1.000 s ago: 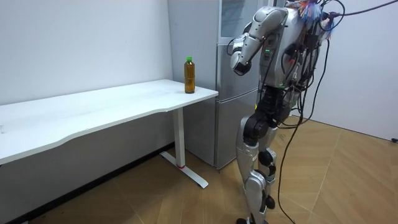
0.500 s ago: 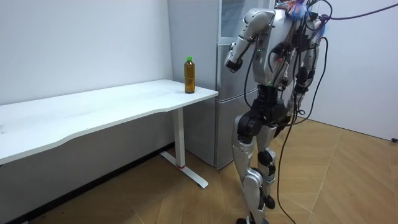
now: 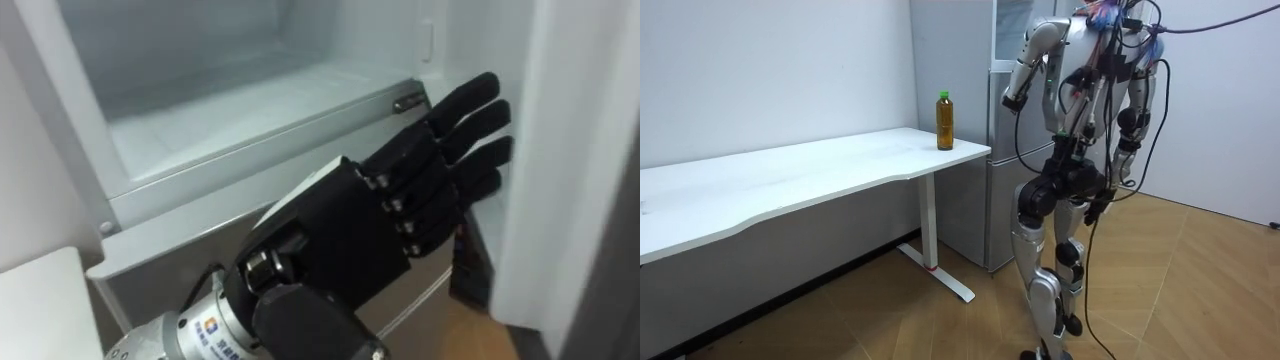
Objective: Put the bottle in the upper fridge
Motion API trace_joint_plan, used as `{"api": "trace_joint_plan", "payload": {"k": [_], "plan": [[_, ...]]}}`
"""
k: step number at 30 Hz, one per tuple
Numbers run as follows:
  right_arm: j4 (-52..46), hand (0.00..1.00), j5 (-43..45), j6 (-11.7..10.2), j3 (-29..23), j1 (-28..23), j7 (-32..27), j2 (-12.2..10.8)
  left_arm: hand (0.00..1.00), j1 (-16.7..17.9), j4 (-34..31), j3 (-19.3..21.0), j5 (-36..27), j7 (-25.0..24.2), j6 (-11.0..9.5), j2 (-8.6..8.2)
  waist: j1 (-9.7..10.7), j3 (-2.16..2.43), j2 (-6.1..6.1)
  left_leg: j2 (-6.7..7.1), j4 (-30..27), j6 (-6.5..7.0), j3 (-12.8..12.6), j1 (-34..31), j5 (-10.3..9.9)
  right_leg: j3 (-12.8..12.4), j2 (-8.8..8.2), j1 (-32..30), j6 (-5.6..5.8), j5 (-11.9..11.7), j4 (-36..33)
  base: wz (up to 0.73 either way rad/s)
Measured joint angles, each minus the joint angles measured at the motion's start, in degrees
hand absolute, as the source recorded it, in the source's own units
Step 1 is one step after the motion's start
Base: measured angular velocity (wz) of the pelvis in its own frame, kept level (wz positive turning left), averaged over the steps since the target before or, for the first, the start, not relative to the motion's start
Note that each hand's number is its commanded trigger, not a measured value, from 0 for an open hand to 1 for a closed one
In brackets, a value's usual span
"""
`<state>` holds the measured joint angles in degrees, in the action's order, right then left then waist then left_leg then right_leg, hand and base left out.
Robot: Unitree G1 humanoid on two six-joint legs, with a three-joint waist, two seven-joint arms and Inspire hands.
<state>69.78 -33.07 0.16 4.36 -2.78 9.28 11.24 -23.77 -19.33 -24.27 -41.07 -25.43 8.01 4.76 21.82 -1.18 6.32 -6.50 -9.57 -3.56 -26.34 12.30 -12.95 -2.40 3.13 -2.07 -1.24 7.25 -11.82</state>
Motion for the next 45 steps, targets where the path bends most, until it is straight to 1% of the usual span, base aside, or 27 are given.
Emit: {"api": "trace_joint_plan", "payload": {"k": [3, 7, 9, 14, 19, 22, 25, 27, 28, 30, 31, 32, 33, 34, 35, 36, 37, 38, 39, 40, 41, 42, 43, 44, 45], "plan": [[-0.8, 0.0, 0.1, 0.1, 0.0, 0.1, 0.0, 0.1, 0.0, -1.0, 1.1, -0.9, 0.0, 0.0, -1.0, 0.0, 0.0, 0.03, 0.07, -0.18, 0.0, 0.0, -0.4, -0.1, 0.0, -1.0, 0.58, -1.0, -0.22, -0.1, -0.5, -0.23], [-0.8, 0.0, 0.8, 0.1, 0.0, 0.0, 0.1, 0.3, 0.0, -2.0, 2.3, -1.7, 0.0, -0.1, -1.7, -0.27, 0.0, -0.04, 0.22, -0.27, 0.0, -0.01, -1.1, -0.2, 0.0, -1.8, 0.97, -1.4, -0.39, -0.2, -0.7, -0.13], [-0.8, 0.0, 0.8, 0.1, 0.0, 0.0, 0.1, 0.5, 0.0, -2.0, 2.7, -1.7, 0.0, -0.1, -2.1, -0.81, 0.0, -0.02, 0.5, -0.29, 0.0, -0.01, -1.8, -0.1, 0.0, -2.3, 1.14, -1.8, -0.48, -0.2, -0.9, -0.15], [-0.5, 0.0, -0.2, 0.1, 0.0, -0.6, 0.0, 0.7, 0.0, -2.0, 2.7, -1.9, -0.1, -0.1, -2.1, -0.79, 0.1, -0.03, 0.59, -0.5, -0.1, -0.01, -1.8, -0.1, 0.0, -2.5, 1.4, -2.0, -0.65, -0.3, -1.1, -0.03], [0.8, 0.0, -0.5, 0.1, 0.3, -0.5, -0.4, 1.1, 0.0, -2.1, 3.5, -1.9, 0.0, -0.4, -2.7, -1.0, -0.1, -0.05, 0.56, -0.79, -0.1, -0.02, -1.8, -0.3, 0.0, -2.1, 1.52, -1.8, -0.93, -0.5, -1.1, 0.02], [1.6, 0.0, -0.3, 0.2, 0.6, -0.4, -0.5, 1.2, 0.0, -2.1, 3.7, -2.1, 0.1, -0.4, -2.7, -1.0, 0.0, -0.08, 0.52, -0.8, -0.1, -0.02, 0.1, -0.7, 0.0, -0.8, 1.17, -1.4, -0.95, -0.5, -0.8, 0.24], [1.6, 0.0, -0.1, 0.9, 0.6, -0.2, -0.6, 1.2, 0.0, -2.1, 3.7, -2.6, 0.0, -0.3, -2.7, -0.98, -0.2, -0.12, 0.46, -0.73, 0.0, -0.02, 2.3, -1.3, 0.0, 1.1, 0.6, -1.1, -0.96, -0.5, -0.8, 0.36], [1.3, 0.0, -0.3, 1.0, 0.7, -0.2, -0.8, 1.2, 0.0, -2.1, 3.6, -2.7, 0.0, 0.1, -2.7, -0.98, -0.3, -0.13, 0.45, -0.64, -0.1, -0.02, 4.4, -2.2, 0.0, 3.2, -0.09, -1.1, -0.88, -0.4, -0.8, 0.5], [1.3, 0.0, -0.4, 1.1, 0.7, -0.2, -1.0, 1.2, 0.0, -2.1, 3.5, -2.8, 0.0, 0.2, -2.7, -0.92, -0.3, -0.13, 0.45, -0.64, 0.0, -0.02, 4.7, -2.5, 0.0, 3.8, -0.24, -1.1, -0.86, -0.4, -0.8, 0.53], [1.3, 0.0, -0.1, 1.1, 0.7, -0.2, -1.6, 1.1, 0.0, -2.1, 3.5, -2.8, 0.0, 0.7, -2.5, -0.72, -1.2, -0.33, 0.14, -0.61, 0.1, -0.02, 6.5, -3.0, 0.0, 5.8, -0.84, -0.9, -0.87, -0.3, -1.0, 0.47], [1.3, 0.0, -0.2, 1.1, 0.7, -0.2, -1.8, 1.1, 0.0, -2.1, 3.6, -2.7, 0.0, 1.0, -2.4, -0.71, -1.8, -0.41, 0.02, -0.6, 0.1, -0.02, 6.9, -3.1, 0.0, 6.1, -1.02, -0.9, -0.86, -0.3, -1.1, 0.38], [1.4, 0.0, -0.2, 1.1, 0.7, -0.1, -2.0, 1.0, 0.0, -2.1, 3.6, -2.5, 0.1, 1.2, -2.1, -0.56, -2.6, -0.6, -0.26, -0.54, 0.1, -0.02, 7.9, -3.3, 0.0, 7.2, -1.22, -0.9, -0.89, -0.1, -1.1, 0.42], [1.4, 0.0, -0.2, 1.1, 0.7, 0.0, -2.3, 1.0, 0.0, -2.1, 3.5, -2.5, 0.1, 1.2, -2.0, -0.09, -3.3, -0.73, -0.57, -0.46, 0.0, -0.02, 9.1, -3.8, 0.0, 7.9, -1.48, -0.9, -0.82, 0.1, -1.4, 0.47], [1.4, 0.0, -0.1, 1.1, 0.8, 0.0, -2.3, 1.0, 0.0, -2.1, 3.5, -2.5, 0.1, 1.3, -2.0, 0.16, -3.7, -0.82, -0.76, -0.36, 0.0, -0.03, 9.6, -4.0, 0.0, 8.5, -1.69, -1.0, -0.76, 0.3, -1.7, 0.58], [1.4, 0.0, 0.0, 1.1, 0.8, 0.1, -2.3, 1.0, 0.0, -2.1, 3.5, -2.5, 0.2, 1.3, -2.0, 0.52, -4.4, -0.87, -0.96, -0.13, 0.0, -0.05, 10.8, -4.3, 0.0, 9.3, -2.06, -1.2, -0.56, 0.8, -2.2, 0.57], [1.4, 0.0, 0.1, 1.1, 0.8, 0.2, -2.3, 1.1, 0.0, -2.1, 3.5, -2.5, 0.3, 1.3, -2.0, 0.54, -5.4, -0.82, -1.07, 0.11, -0.1, -0.08, 11.7, -4.8, 0.1, 10.3, -2.55, -1.3, -0.41, 0.9, -2.5, 0.54], [1.4, 0.0, 0.2, 1.1, 0.8, 0.4, -2.4, 1.1, 0.0, -2.1, 3.5, -2.4, 0.6, 1.3, -2.0, 0.6, -5.9, -0.8, -1.19, 0.24, -0.1, -0.06, 12.1, -4.9, 0.1, 10.6, -2.79, -1.3, -0.35, 1.0, -2.7, 0.37], [1.5, 0.0, 0.3, 1.1, 1.2, 0.5, -2.4, 1.0, 0.0, -1.7, 3.5, -2.4, 0.7, 1.3, -2.0, 0.96, -7.4, -0.67, -1.48, 0.41, -0.1, -0.03, 12.6, -4.8, 0.1, 11.0, -3.01, -1.2, -0.27, 1.1, -2.8, 0.21], [1.5, 0.0, 0.3, 1.1, 1.3, 0.5, -2.4, 0.9, 0.0, -1.0, 3.5, -2.4, 0.7, 1.5, -2.0, 1.46, -8.4, -0.43, -1.87, 0.45, -0.1, 0.01, 12.8, -4.8, 0.2, 11.3, -3.11, -0.9, -0.27, 1.1, -2.8, 0.17], [1.5, 0.0, 0.5, 1.1, 1.6, 0.5, -2.4, 0.9, 0.0, -0.6, 3.4, -2.4, 0.7, 1.6, -2.0, 1.78, -8.7, -0.27, -2.13, 0.47, -0.1, 0.02, 13.1, -4.8, 0.2, 11.6, -3.19, -0.8, -0.26, 1.1, -2.8, 0.21], [1.5, 0.0, 1.0, 1.1, 1.9, 0.4, -2.4, 0.5, 0.0, 0.1, 3.3, -2.3, 1.0, 1.9, -2.0, 2.54, -9.8, 0.11, -2.65, 0.5, -0.3, 0.06, 14.0, -4.9, 0.2, 12.3, -3.31, -0.3, -0.24, 1.1, -2.6, 0.28], [1.5, 0.0, 2.4, 1.0, 1.9, 0.4, -2.3, 0.3, 0.0, 1.2, 2.4, -1.7, 2.3, 2.2, -2.0, 3.44, -10.1, 0.35, -3.11, 0.49, -0.5, 0.06, 14.7, -4.9, 0.2, 12.8, -3.39, 0.1, -0.25, 1.1, -2.3, 0.29], [1.5, 0.0, 3.0, 1.0, 1.9, 0.4, -2.3, 0.2, 0.0, 1.9, 2.0, -1.2, 2.9, 2.3, -2.0, 3.74, -10.3, 0.52, -3.22, 0.48, -0.6, 0.06, 15.0, -4.9, 0.2, 13.2, -3.44, 0.5, -0.25, 1.1, -2.0, 0.29], [1.6, 0.0, 3.7, 1.0, 1.9, 0.4, -2.3, 0.0, 0.0, 2.5, 1.6, -0.3, 3.7, 2.4, -2.0, 3.89, -11.2, 0.63, -3.35, 0.52, -0.9, 0.06, 15.7, -4.8, 0.2, 13.8, -3.57, 1.1, -0.23, 1.1, -1.7, 0.23], [1.8, 0.0, 4.2, 0.8, 2.2, 0.5, -2.3, -0.1, 0.0, 3.0, 1.1, 0.7, 3.8, 2.6, -2.0, 3.94, -12.1, 0.66, -3.54, 0.53, -0.9, 0.06, 15.7, -4.7, 0.2, 14.1, -3.67, 1.3, -0.21, 1.1, -1.7, 0.18]]}}
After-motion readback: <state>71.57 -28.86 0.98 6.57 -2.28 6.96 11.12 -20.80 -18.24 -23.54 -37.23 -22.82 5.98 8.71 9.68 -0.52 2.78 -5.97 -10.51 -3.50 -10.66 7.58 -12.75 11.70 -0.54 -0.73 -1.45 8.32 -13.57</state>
